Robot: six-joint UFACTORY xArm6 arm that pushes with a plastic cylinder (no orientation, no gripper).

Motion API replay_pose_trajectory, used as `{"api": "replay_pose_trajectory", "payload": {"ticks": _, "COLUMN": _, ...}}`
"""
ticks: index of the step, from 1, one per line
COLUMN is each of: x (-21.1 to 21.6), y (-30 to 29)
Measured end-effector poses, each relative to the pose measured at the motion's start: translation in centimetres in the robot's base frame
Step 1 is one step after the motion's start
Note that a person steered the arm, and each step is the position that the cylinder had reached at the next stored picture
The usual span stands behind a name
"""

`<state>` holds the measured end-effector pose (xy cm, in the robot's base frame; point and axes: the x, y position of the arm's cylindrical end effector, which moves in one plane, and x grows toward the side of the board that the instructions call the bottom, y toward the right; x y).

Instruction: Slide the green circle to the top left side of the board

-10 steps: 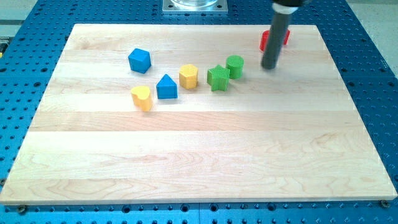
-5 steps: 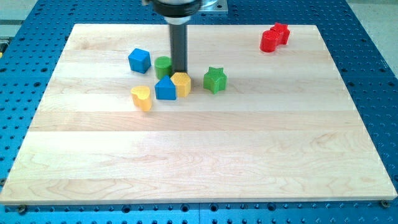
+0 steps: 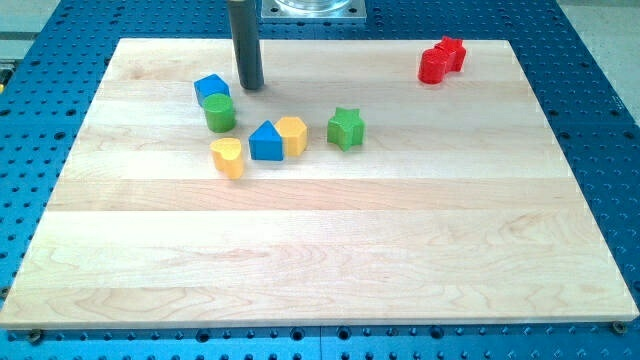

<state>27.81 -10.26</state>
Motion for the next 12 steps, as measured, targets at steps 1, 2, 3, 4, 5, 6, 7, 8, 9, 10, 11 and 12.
{"api": "replay_pose_trajectory", "payload": {"ticks": 1, "x": 2.2, "y": -4.4}}
{"api": "replay_pose_trajectory", "payload": {"ticks": 2, "x": 5.2, "y": -4.6}}
{"api": "replay_pose_trajectory", "payload": {"ticks": 3, "x": 7.2, "y": -6.1}}
{"api": "replay_pose_trajectory", "payload": {"ticks": 4, "x": 10.3, "y": -9.0}}
{"api": "replay_pose_trajectory", "payload": {"ticks": 5, "x": 12.1, "y": -1.5}}
{"api": "replay_pose_trajectory", "payload": {"ticks": 6, "x": 7.7, "y": -1.9}}
{"api": "replay_pose_trajectory", "payload": {"ticks": 7, "x": 3.2, "y": -4.9}}
{"api": "replay_pose_trajectory", "payload": {"ticks": 8, "x": 0.3, "y": -5.4}}
{"api": "replay_pose_trajectory", "payload": {"ticks": 9, "x": -3.1, "y": -2.3}}
{"api": "replay_pose_trajectory", "payload": {"ticks": 10, "x": -3.3, "y": -3.6}}
{"api": "replay_pose_trajectory", "payload": {"ticks": 11, "x": -3.9, "y": -10.2}}
{"api": "replay_pose_trajectory", "payload": {"ticks": 12, "x": -3.7, "y": -2.5}}
